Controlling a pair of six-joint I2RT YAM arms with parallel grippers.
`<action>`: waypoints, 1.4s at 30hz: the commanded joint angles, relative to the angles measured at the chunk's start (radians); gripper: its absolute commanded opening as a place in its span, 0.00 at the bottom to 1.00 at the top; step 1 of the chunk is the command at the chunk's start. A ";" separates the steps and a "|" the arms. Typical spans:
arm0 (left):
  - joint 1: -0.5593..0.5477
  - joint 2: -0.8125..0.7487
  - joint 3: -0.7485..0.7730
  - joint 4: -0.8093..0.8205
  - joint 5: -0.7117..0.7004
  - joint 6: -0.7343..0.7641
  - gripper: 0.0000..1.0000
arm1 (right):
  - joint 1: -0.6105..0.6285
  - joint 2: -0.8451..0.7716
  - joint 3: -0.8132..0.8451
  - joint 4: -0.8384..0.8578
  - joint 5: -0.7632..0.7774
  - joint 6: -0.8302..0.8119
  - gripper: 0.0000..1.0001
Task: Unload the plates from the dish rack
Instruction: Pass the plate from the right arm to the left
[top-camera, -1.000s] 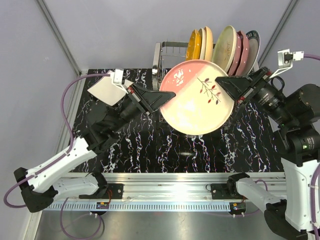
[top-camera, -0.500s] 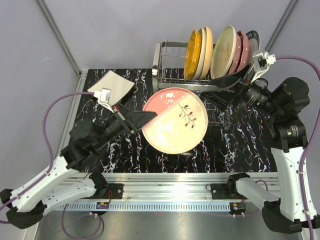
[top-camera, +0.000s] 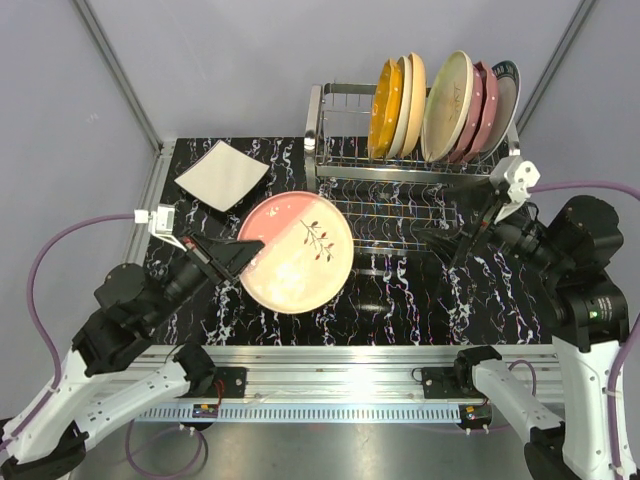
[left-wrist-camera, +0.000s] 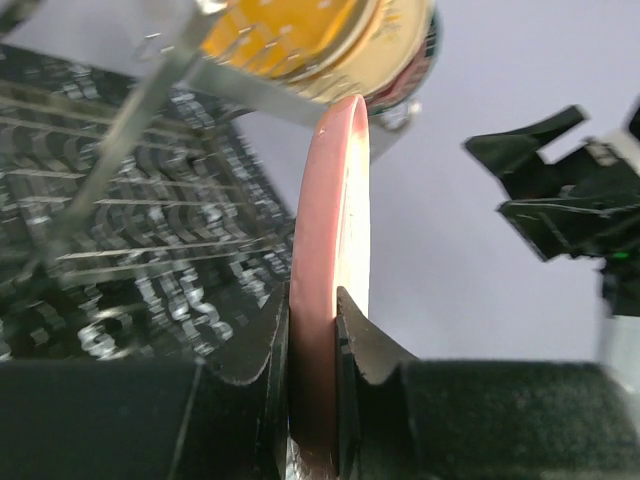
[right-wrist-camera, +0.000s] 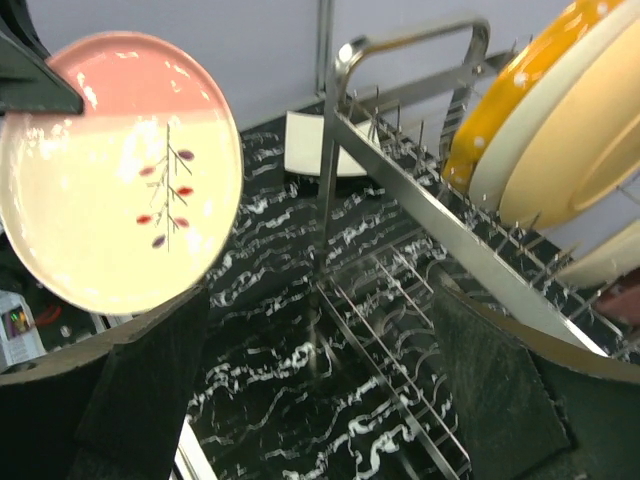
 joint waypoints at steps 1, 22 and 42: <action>0.005 -0.071 0.047 0.025 -0.098 0.032 0.00 | -0.005 -0.023 -0.046 -0.076 0.074 -0.137 1.00; 0.005 -0.067 -0.059 -0.192 -0.374 0.191 0.00 | -0.066 -0.157 -0.297 -0.114 0.185 -0.235 1.00; 0.845 0.271 -0.326 0.407 0.427 0.064 0.00 | -0.068 -0.168 -0.492 -0.042 0.144 -0.246 1.00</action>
